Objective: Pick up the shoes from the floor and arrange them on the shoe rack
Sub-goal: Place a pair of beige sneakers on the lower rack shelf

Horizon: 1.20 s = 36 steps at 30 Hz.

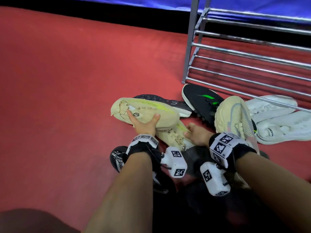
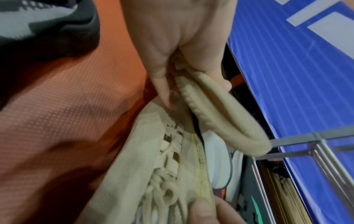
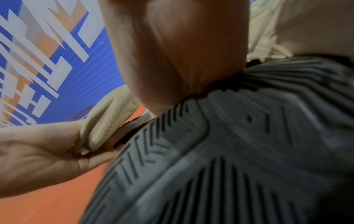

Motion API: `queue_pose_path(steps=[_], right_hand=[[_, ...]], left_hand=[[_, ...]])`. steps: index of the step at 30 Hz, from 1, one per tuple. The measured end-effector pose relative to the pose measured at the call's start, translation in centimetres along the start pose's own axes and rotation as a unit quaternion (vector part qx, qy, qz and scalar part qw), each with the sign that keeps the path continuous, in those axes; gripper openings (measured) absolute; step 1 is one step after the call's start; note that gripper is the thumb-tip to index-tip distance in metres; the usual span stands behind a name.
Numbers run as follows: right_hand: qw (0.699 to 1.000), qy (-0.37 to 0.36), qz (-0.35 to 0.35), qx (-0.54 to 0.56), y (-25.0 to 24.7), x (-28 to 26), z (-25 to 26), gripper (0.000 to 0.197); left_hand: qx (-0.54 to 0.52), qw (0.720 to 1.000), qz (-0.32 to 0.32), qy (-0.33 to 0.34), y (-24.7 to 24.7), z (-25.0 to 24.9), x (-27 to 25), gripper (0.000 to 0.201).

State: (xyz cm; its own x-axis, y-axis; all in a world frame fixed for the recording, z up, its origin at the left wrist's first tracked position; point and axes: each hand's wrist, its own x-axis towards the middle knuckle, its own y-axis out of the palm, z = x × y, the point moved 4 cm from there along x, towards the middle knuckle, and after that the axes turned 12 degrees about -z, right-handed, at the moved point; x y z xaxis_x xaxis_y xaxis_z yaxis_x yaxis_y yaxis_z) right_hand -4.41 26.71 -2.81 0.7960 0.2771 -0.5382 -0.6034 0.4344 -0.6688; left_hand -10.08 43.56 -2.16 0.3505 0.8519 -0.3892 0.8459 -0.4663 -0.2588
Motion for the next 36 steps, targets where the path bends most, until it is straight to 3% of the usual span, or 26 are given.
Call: queue_pose_path(steps=[5, 10, 13, 19, 24, 29, 33, 36], right_hand=[[0.998, -0.055, -0.006, 0.041, -1.4, -1.9, 0.3, 0.014], [0.986, -0.116, -0.074, 0.096, -4.0, -4.2, 0.7, 0.035], [0.976, -0.115, -0.116, 0.147, -5.0, -5.0, 0.2, 0.032], [0.91, -0.111, -0.239, 0.319, -8.7, -7.3, 0.4, 0.038], [0.88, -0.073, -0.252, 0.396, -14.0, -9.4, 1.3, 0.037], [0.9, -0.023, -0.323, 0.292, -19.4, -11.8, -0.7, 0.03], [0.925, 0.041, -0.318, 0.204, -24.0, -13.6, -2.5, 0.051], [0.94, 0.045, -0.304, 0.151, -26.9, -14.8, -3.2, 0.045]], left_hand=[[-0.018, 0.998, -0.042, 0.045, -1.6, -2.8, 0.0, 0.107], [-0.099, 0.994, -0.048, 0.025, -3.3, -4.9, -0.7, 0.116], [-0.163, 0.986, -0.019, 0.013, -3.6, -6.6, -1.5, 0.123], [-0.162, 0.985, 0.027, 0.054, -3.6, -10.0, -3.3, 0.127], [-0.144, 0.983, 0.071, 0.085, -2.7, -12.6, -6.4, 0.129], [-0.133, 0.977, 0.109, 0.126, -1.1, -15.3, -10.2, 0.128], [-0.092, 0.976, 0.135, 0.146, 0.6, -16.3, -12.7, 0.126], [-0.04, 0.976, 0.161, 0.143, 2.2, -16.8, -14.7, 0.128]])
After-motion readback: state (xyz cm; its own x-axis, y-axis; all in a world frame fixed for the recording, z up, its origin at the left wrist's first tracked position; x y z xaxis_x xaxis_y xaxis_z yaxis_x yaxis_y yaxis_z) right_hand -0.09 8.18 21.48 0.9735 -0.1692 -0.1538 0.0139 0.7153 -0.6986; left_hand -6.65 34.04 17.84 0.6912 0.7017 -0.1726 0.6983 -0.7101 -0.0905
